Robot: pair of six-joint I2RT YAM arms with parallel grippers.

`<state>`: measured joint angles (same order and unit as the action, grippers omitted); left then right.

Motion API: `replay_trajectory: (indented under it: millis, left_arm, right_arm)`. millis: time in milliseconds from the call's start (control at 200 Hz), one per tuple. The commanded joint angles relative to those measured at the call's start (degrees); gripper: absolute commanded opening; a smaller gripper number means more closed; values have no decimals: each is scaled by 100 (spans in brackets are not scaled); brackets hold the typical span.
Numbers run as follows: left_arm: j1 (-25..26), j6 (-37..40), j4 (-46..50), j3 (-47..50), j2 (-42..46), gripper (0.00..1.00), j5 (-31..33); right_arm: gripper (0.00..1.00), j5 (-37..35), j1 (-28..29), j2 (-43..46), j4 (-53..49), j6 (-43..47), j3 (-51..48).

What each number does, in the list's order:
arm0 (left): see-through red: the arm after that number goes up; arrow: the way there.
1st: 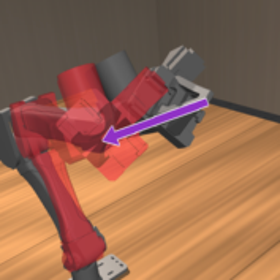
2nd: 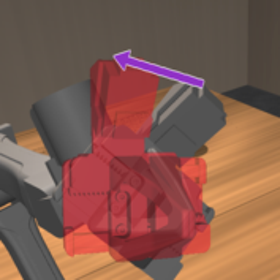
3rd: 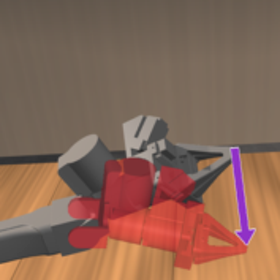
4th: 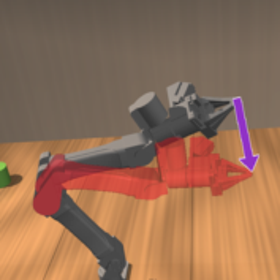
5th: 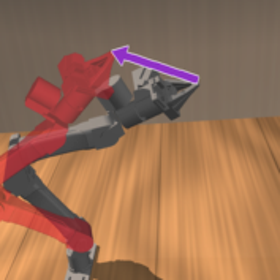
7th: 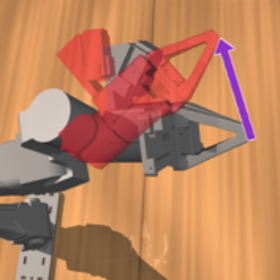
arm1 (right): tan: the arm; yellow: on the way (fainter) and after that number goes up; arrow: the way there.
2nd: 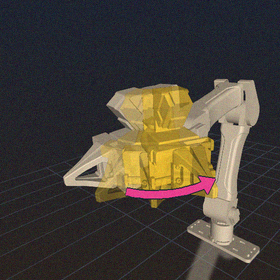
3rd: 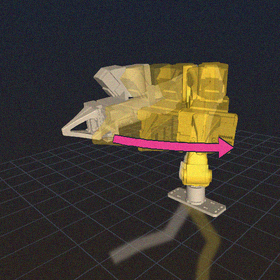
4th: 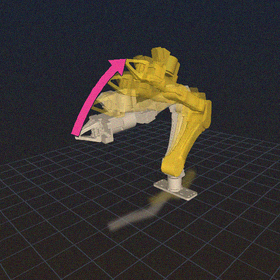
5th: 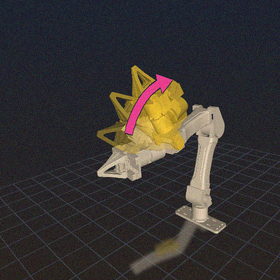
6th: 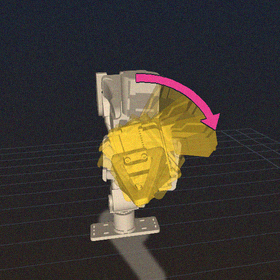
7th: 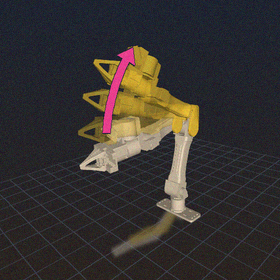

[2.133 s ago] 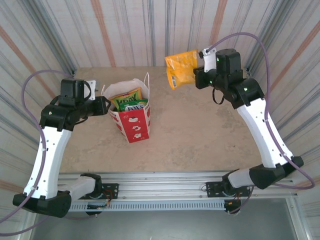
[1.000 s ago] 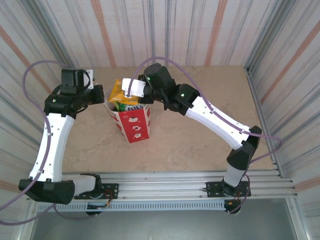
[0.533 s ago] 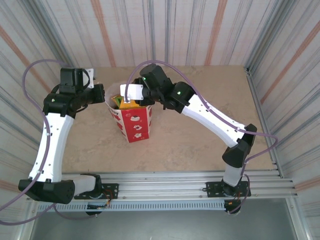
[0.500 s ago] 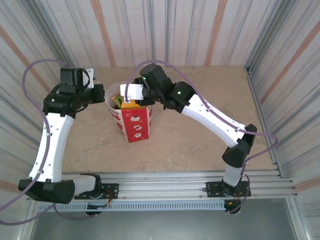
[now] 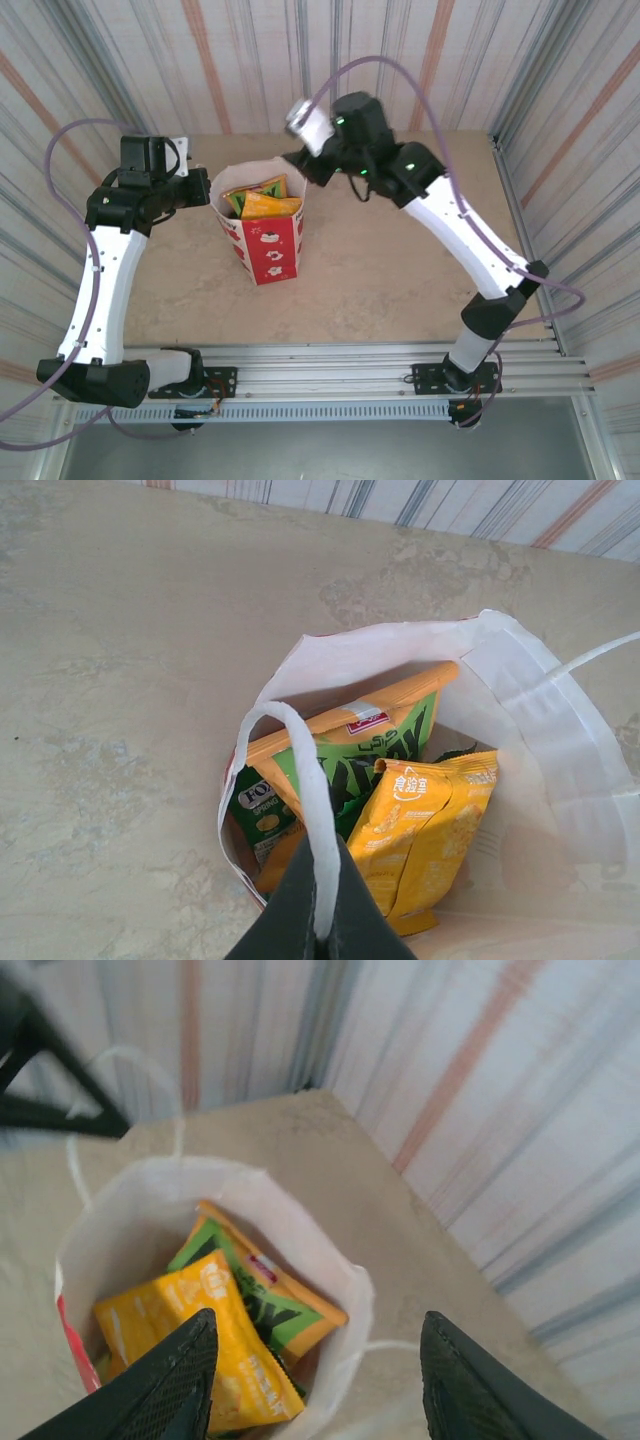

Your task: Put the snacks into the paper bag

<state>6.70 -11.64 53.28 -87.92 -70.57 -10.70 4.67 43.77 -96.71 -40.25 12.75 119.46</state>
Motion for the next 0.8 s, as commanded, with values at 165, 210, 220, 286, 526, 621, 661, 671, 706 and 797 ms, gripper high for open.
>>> replay_trajectory:
  millis: [165, 210, 220, 286, 526, 621, 661, 671, 706, 797]
  left_arm:
    - [-11, 119, -112, -226, 44, 0, -159]
    - [-2, 118, -120, -226, 37, 0, -169]
    - [-2, 122, -123, -226, 37, 0, -169]
    - [-2, 126, -118, -226, 35, 0, -178]
    - [-2, 170, -123, -206, 58, 0, -215]
    - [6, 180, -121, -213, 50, 0, -238]
    - [15, 188, -121, -216, 45, 0, -246]
    - [16, 195, -119, -210, 46, 0, -254]
    - [20, 203, -125, -215, 49, 0, -263]
    - [54, 240, -139, -245, 30, 0, -328]
  right_arm:
    - [55, 1481, -708, 301, 227, -3367, -615]
    - [55, 1556, -720, 208, 246, -3528, -617]
    - [55, 1559, -727, 190, 246, -3546, -612]
    - [55, 1579, -727, 45, 261, -3661, -599]
    - [54, 1461, -784, -480, 389, -4020, -480]
    - [54, 1563, -789, -709, 392, -4091, -344]
    - [53, 1572, -788, -791, 348, -4102, -282]
    - [53, 1568, -788, -807, 344, -4105, -272]
    - [51, 1545, -790, -855, 317, -4105, -242]
    - [32, 1537, -815, -879, 322, -4112, -213]
